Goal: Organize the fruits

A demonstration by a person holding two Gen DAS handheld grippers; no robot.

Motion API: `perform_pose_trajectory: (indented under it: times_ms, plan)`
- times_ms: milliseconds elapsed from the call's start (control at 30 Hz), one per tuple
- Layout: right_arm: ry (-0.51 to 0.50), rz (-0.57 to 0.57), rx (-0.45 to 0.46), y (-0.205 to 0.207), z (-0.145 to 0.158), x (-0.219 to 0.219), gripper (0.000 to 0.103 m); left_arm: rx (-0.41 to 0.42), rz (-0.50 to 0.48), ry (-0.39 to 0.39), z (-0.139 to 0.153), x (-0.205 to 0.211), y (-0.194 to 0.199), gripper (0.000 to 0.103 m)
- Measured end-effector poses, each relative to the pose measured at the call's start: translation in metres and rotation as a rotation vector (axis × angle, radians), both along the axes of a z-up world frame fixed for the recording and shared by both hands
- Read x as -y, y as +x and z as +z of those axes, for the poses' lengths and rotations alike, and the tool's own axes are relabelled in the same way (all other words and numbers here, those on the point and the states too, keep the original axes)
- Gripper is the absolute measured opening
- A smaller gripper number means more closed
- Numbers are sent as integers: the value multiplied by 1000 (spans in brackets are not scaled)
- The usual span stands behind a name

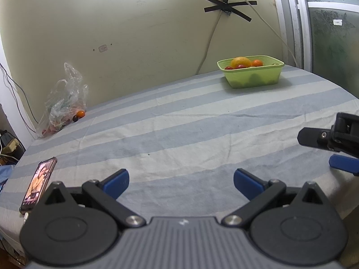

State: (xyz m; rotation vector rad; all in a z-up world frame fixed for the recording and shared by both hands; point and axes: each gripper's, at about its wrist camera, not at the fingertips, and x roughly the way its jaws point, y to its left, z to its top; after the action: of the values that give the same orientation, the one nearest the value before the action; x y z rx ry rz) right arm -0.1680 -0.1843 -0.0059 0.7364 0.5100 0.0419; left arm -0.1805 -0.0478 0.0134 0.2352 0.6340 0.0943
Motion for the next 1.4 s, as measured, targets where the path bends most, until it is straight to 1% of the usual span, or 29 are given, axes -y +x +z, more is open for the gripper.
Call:
perform_pose_trajectory:
  times_ms: [933, 1400]
  plan:
    - [2, -4, -3, 0, -1, -1, 88, -18, -15, -4, -2, -4, 2, 103]
    - [1, -8, -4, -1, -1, -2, 88, -10, -21, -15, -4, -4, 1, 103]
